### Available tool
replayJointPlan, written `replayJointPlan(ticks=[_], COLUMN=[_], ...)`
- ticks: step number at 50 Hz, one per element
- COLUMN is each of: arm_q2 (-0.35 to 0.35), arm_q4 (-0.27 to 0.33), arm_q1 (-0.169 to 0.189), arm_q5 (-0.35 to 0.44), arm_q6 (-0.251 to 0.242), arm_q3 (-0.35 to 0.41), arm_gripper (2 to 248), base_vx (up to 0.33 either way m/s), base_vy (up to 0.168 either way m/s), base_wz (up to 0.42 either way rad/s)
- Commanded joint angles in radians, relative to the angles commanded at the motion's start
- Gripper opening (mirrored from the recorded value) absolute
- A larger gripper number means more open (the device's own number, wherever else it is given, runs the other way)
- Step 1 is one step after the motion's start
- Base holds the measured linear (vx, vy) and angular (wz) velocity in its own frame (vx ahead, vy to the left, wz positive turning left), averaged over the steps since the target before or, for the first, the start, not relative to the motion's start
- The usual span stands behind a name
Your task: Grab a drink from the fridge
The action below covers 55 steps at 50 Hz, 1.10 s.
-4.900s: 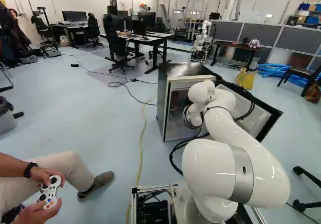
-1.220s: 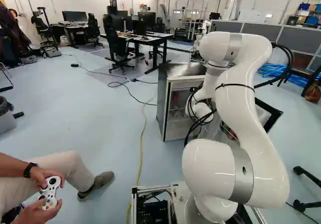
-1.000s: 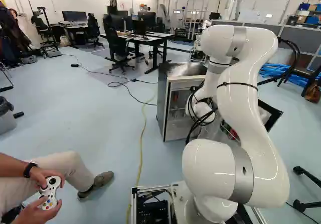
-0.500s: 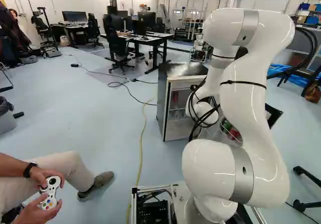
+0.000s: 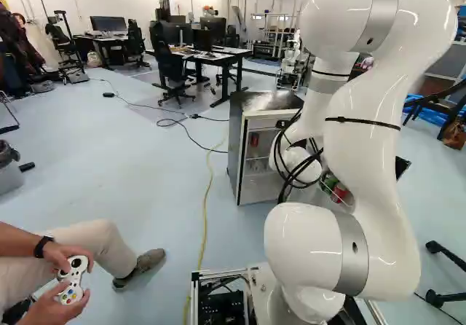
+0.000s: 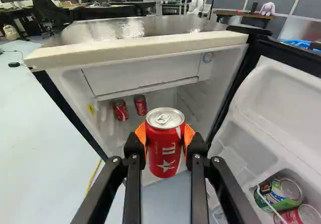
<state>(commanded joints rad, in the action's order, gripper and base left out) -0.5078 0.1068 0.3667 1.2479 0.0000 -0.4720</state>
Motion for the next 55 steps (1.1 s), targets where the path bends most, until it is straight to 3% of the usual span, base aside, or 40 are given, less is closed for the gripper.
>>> replayJointPlan(ticks=[55], arm_q2=[0.165], arm_q4=[0.0], arm_q1=[-0.004], arm_q5=[0.0], arm_q6=[0.0], arm_q3=[0.039], arm_gripper=[91], base_vx=[0.0], base_vy=[0.0], base_wz=[0.0])
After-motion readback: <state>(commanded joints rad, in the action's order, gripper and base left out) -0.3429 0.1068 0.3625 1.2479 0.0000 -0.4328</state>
